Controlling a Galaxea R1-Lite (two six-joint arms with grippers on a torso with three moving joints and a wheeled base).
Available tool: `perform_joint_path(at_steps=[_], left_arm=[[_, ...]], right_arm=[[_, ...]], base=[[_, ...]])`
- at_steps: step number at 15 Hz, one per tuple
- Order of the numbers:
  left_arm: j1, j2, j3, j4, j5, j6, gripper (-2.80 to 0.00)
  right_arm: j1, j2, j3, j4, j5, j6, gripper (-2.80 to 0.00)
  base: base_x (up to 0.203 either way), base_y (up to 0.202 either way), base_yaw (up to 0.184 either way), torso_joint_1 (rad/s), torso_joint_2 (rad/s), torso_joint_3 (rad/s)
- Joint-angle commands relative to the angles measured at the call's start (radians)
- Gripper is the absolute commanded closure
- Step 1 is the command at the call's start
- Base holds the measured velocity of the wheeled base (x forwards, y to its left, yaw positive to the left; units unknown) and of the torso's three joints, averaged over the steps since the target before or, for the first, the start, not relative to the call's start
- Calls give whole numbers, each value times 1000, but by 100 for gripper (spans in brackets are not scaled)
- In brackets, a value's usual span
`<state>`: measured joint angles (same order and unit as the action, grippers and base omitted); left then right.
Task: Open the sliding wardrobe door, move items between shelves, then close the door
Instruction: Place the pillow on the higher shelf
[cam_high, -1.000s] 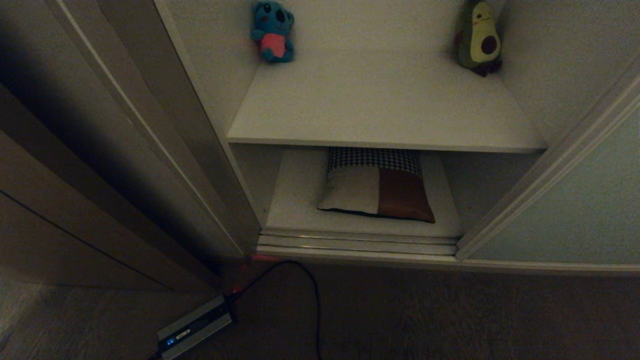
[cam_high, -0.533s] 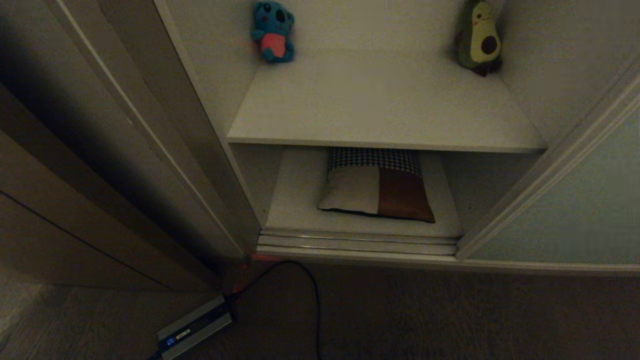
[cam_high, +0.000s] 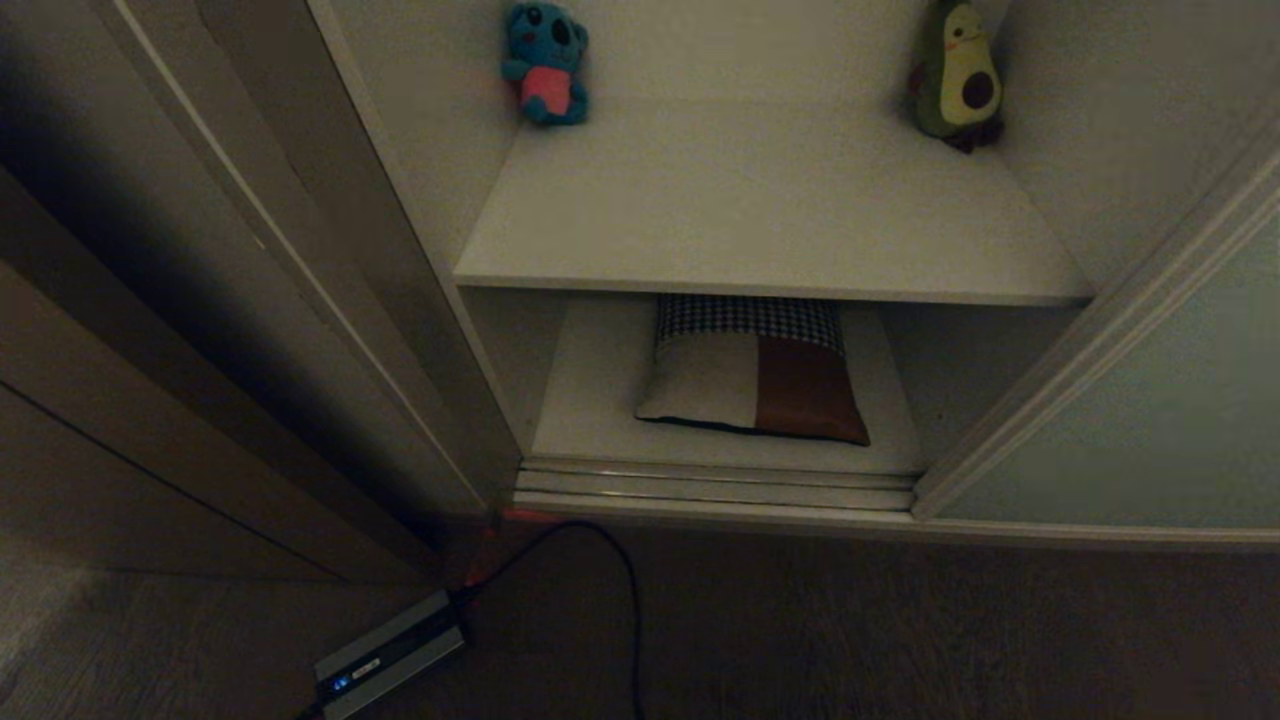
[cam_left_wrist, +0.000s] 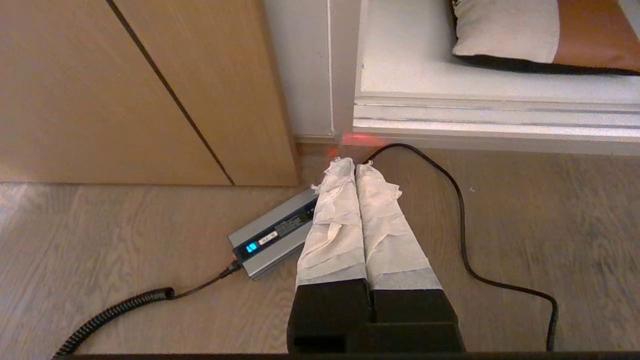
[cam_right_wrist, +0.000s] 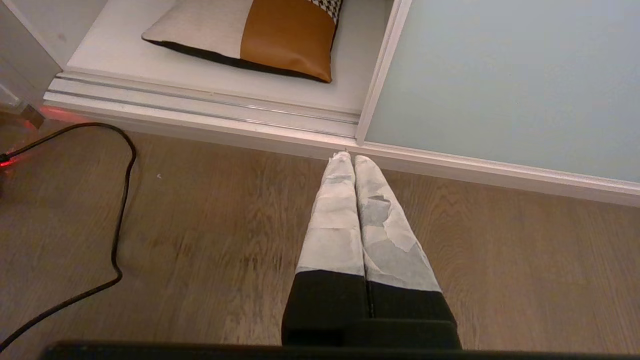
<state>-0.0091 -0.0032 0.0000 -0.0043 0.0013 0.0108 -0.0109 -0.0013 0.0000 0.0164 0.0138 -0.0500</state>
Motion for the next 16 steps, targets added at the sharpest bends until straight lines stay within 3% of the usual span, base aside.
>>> perform_joint_path(at_steps=[1, 16], left_arm=[[0, 4, 0, 0, 0, 0, 0], [0, 3, 0, 0, 0, 0, 0]], right_arm=[[0, 1, 3, 0, 0, -1, 0], [1, 17, 1, 7, 7, -29, 0]], base=[[0, 0, 0, 0, 0, 0], [0, 0, 0, 0, 0, 0]])
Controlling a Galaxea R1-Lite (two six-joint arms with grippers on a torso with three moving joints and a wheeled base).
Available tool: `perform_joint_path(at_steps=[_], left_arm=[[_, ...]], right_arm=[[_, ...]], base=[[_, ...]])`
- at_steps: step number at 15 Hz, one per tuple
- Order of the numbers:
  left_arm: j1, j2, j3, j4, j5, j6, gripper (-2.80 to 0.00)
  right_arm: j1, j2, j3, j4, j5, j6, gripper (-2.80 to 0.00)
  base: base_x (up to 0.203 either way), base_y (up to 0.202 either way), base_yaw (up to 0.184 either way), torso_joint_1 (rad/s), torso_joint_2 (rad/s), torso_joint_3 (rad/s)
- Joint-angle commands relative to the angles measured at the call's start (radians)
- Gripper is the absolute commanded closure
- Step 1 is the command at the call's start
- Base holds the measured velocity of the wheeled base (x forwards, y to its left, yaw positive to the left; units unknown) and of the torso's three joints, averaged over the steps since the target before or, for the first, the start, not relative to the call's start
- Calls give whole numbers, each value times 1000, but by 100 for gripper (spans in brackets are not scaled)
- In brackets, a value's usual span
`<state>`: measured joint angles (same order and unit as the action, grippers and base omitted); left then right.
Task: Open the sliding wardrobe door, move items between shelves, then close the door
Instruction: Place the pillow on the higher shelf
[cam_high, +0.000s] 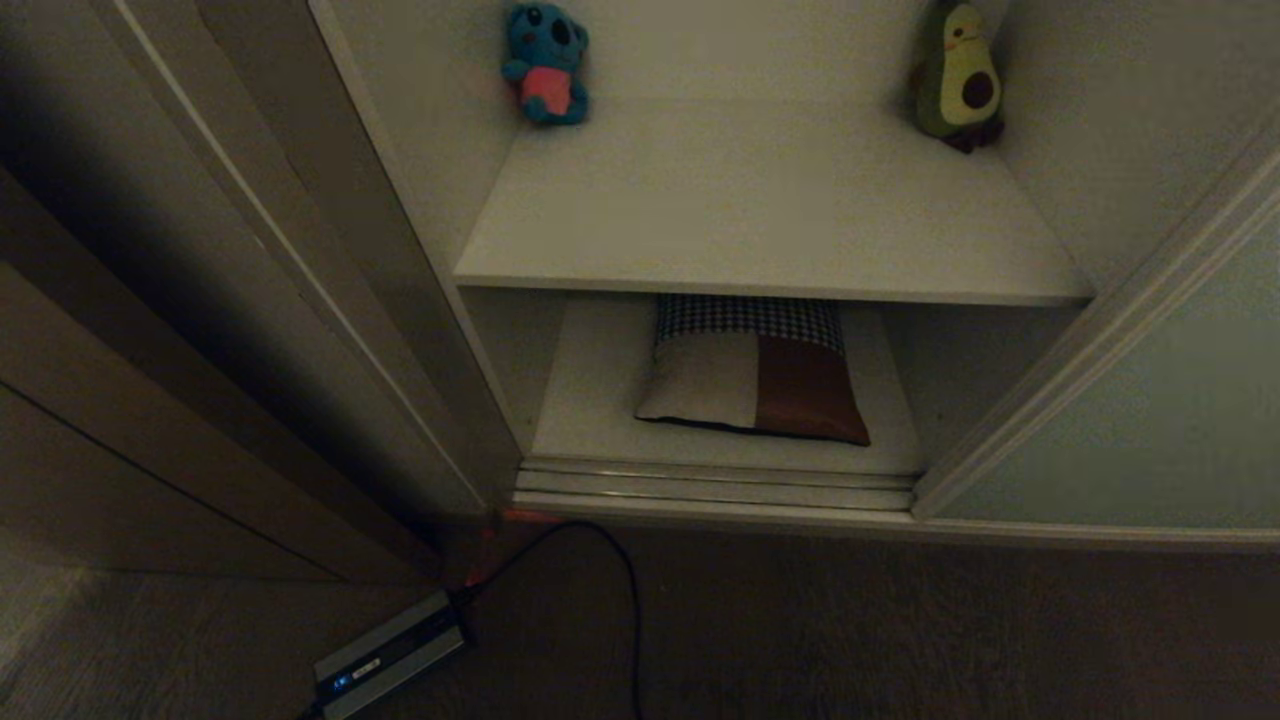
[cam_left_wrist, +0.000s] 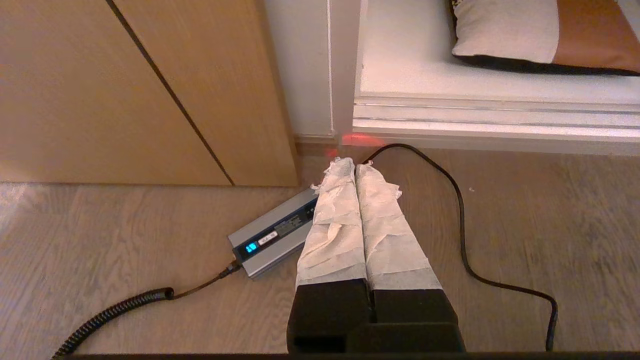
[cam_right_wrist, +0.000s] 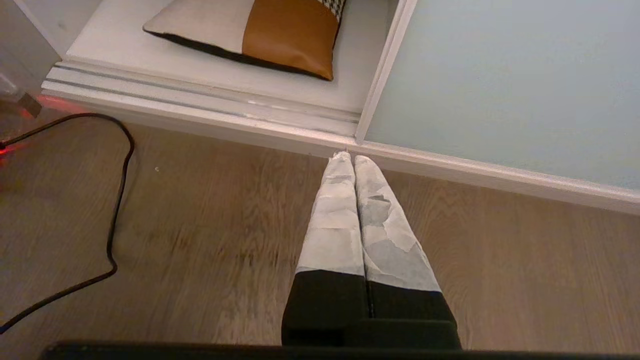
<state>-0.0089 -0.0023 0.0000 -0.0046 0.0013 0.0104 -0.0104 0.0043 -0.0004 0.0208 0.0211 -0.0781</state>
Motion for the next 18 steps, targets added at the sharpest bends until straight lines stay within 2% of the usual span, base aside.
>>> perform_joint_path(at_steps=[1, 3, 5, 8, 10, 14, 18], left_arm=[[0, 4, 0, -1, 0, 0, 0], [0, 2, 0, -1, 0, 0, 0], [0, 3, 0, -1, 0, 0, 0], [0, 2, 0, -2, 0, 0, 0], [0, 3, 0, 0, 0, 0, 0], [0, 4, 0, -2, 0, 0, 0], [0, 2, 0, 0, 0, 0, 0]], right_arm=[[1, -4, -4, -9, 4, 5, 0], [1, 13, -126, -1, 56, 55, 0], [1, 77, -352, 57, 133, 127, 0], [1, 315, -658, 104, 252, 230, 0], [1, 478, -802, 97, 309, 288, 0], [1, 782, -958, -20, 372, 376, 0], [-20, 1040, -1049, -166, 356, 409, 0]], base=[[0, 0, 0, 0, 0, 0], [0, 0, 0, 0, 0, 0], [0, 0, 0, 0, 0, 0], [0, 0, 0, 0, 0, 0], [0, 0, 0, 0, 0, 0], [0, 0, 0, 0, 0, 0], [0, 0, 0, 0, 0, 0]])
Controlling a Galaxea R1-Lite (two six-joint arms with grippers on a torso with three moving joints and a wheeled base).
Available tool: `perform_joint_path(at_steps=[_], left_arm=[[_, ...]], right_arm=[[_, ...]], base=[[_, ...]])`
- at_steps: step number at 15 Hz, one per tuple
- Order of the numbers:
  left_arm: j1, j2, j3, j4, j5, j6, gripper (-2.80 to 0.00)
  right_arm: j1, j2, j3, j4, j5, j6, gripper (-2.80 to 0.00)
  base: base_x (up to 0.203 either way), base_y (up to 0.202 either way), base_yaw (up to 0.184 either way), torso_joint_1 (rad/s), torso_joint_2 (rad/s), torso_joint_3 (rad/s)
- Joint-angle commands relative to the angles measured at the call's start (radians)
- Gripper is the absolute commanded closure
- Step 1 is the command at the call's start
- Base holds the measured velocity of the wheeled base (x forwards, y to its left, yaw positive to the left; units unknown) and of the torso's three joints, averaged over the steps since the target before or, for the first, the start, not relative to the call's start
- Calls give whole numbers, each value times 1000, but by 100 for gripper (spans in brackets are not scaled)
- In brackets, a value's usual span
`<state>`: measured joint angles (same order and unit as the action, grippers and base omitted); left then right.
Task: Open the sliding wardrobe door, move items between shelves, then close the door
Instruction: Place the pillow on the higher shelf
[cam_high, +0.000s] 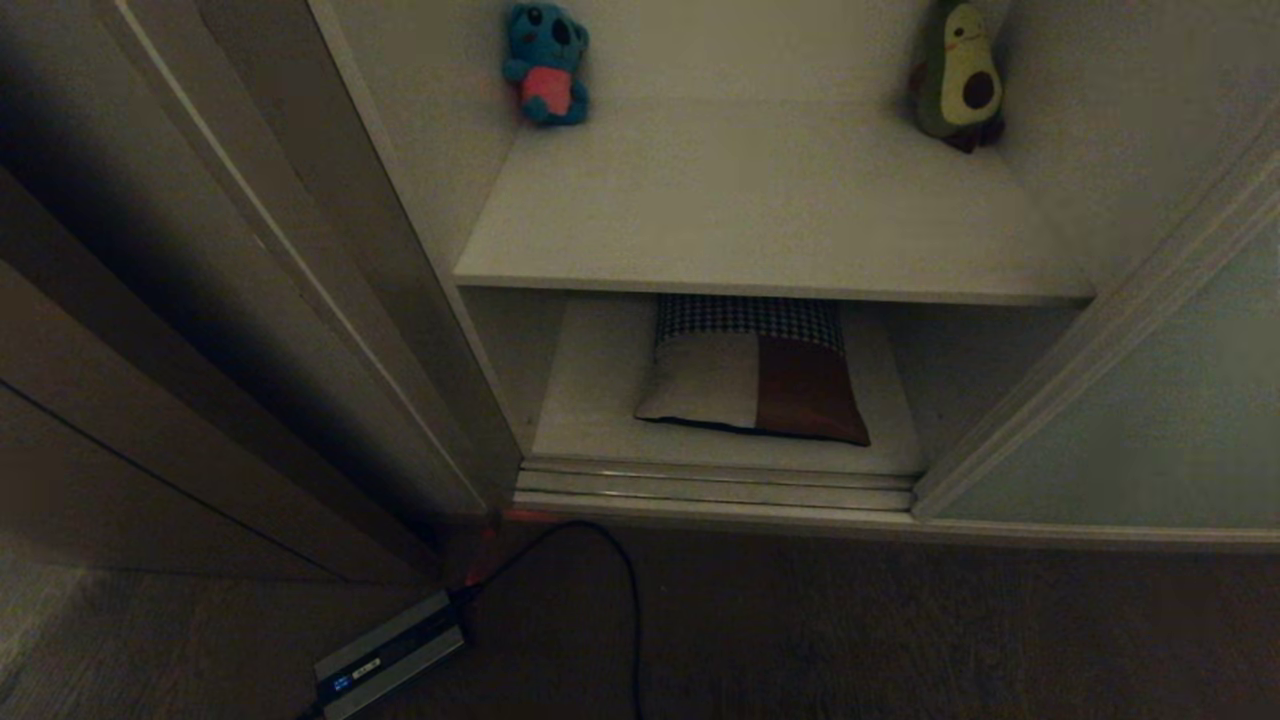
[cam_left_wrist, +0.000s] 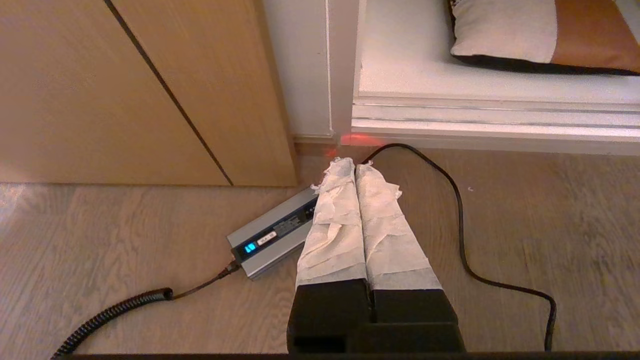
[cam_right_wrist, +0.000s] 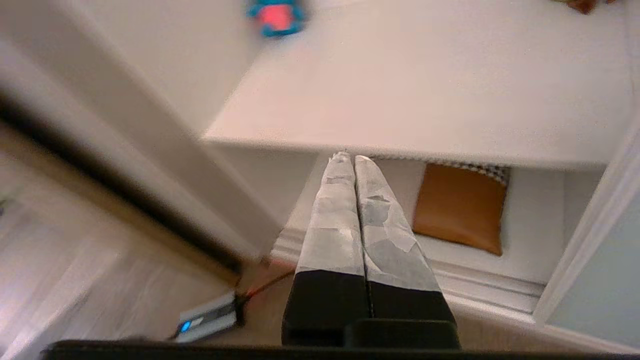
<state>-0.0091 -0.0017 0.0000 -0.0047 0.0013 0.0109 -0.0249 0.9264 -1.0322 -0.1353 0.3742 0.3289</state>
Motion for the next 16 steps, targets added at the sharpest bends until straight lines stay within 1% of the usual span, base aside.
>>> perform_joint_path(at_steps=[1, 3, 7, 9, 14, 16], left_arm=[[0, 2, 0, -1, 0, 0, 0], [0, 2, 0, 0, 0, 0, 0], [0, 2, 0, 0, 0, 0, 0], [0, 3, 0, 0, 0, 0, 0], [0, 2, 0, -1, 0, 0, 0], [0, 2, 0, -1, 0, 0, 0]], right_arm=[[-21, 172, -38, -46, -15, 4, 0], [-65, 263, -78, -99, -47, 7, 0], [-147, 343, -167, -119, -61, 28, 0], [-158, 373, -200, -119, -83, 28, 0], [-162, 443, -279, -119, -184, 23, 0], [-184, 452, -281, -119, -189, 22, 0]], base=[[0, 0, 0, 0, 0, 0], [0, 0, 0, 0, 0, 0], [0, 0, 0, 0, 0, 0], [0, 0, 0, 0, 0, 0], [0, 0, 0, 0, 0, 0], [0, 0, 0, 0, 0, 0]])
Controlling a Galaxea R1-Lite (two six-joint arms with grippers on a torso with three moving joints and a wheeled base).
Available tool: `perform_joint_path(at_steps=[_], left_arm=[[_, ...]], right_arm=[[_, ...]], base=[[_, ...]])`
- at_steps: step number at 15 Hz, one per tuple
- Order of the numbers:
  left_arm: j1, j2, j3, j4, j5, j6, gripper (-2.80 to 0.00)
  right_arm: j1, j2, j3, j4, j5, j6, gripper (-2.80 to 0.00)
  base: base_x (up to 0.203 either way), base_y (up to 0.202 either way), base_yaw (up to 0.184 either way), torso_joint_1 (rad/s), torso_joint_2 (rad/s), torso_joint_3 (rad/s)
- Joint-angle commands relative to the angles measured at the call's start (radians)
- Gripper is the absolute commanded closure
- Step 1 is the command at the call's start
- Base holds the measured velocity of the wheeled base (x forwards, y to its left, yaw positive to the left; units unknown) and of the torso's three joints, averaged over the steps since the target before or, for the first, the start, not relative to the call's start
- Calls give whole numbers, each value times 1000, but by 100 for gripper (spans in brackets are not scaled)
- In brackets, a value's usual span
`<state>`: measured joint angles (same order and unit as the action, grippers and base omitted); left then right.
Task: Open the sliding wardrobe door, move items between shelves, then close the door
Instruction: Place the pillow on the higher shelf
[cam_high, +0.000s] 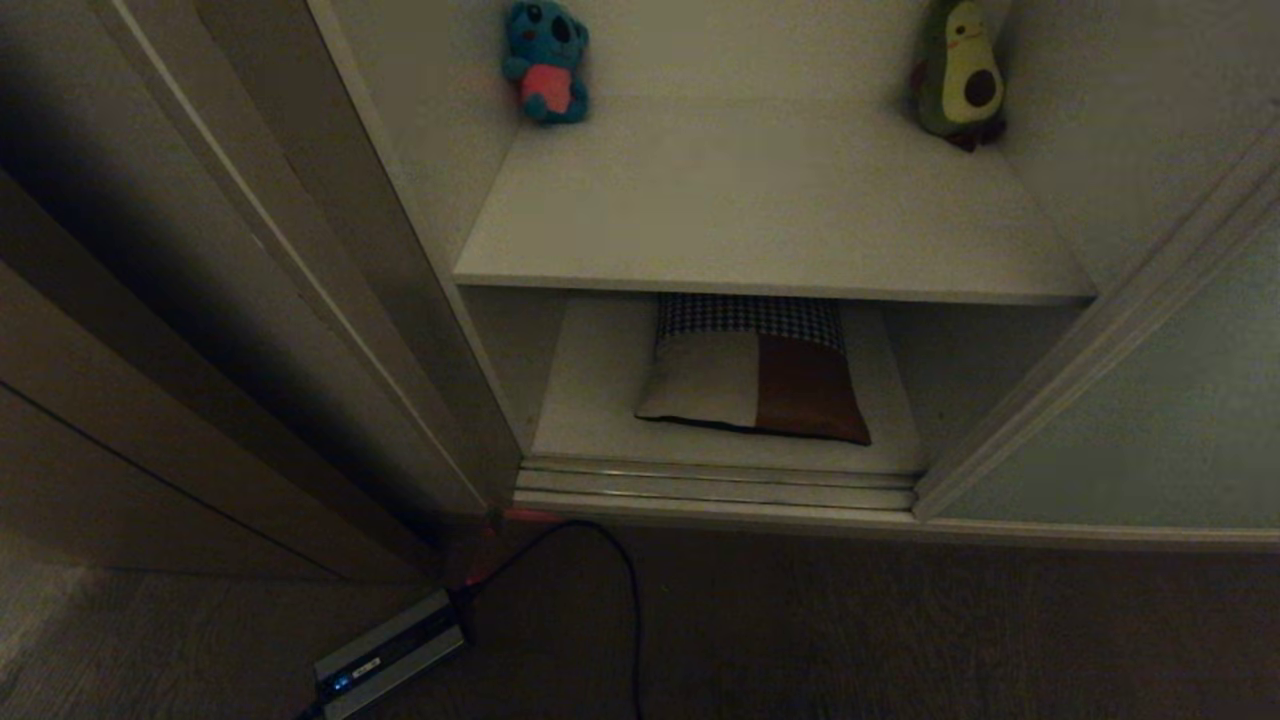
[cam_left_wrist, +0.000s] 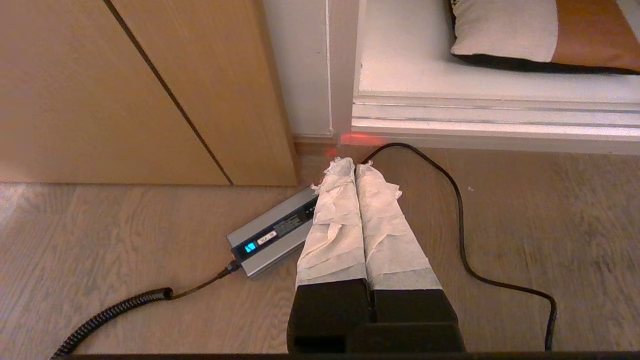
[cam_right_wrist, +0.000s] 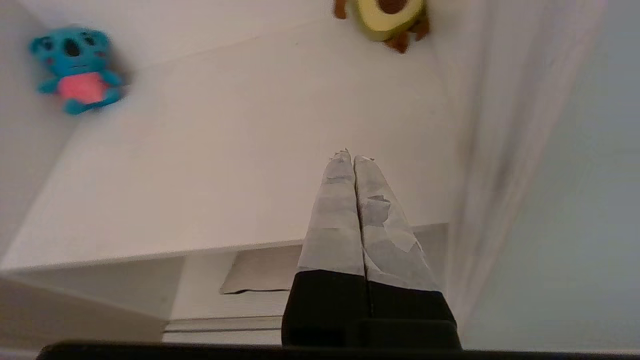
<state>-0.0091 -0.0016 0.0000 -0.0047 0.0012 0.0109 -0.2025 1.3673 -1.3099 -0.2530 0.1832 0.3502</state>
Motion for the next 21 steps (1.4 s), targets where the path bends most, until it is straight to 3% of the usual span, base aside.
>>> perform_joint_path(at_steps=[1, 5, 16, 19, 21], left_arm=[[0, 2, 0, 0, 0, 0, 0], [0, 2, 0, -1, 0, 0, 0], [0, 2, 0, 0, 0, 0, 0], [0, 3, 0, -1, 0, 0, 0], [0, 2, 0, 0, 0, 0, 0]], right_arm=[[-18, 23, -5, -2, 1, 3, 0], [-71, 58, -31, -2, 4, 3, 0], [-110, 34, -59, -3, 26, 24, 0], [-72, -88, -19, 7, 152, 76, 0], [-63, -168, 128, 3, 260, 67, 0]], base=[[0, 0, 0, 0, 0, 0], [0, 0, 0, 0, 0, 0], [0, 0, 0, 0, 0, 0], [0, 0, 0, 0, 0, 0], [0, 0, 0, 0, 0, 0]])
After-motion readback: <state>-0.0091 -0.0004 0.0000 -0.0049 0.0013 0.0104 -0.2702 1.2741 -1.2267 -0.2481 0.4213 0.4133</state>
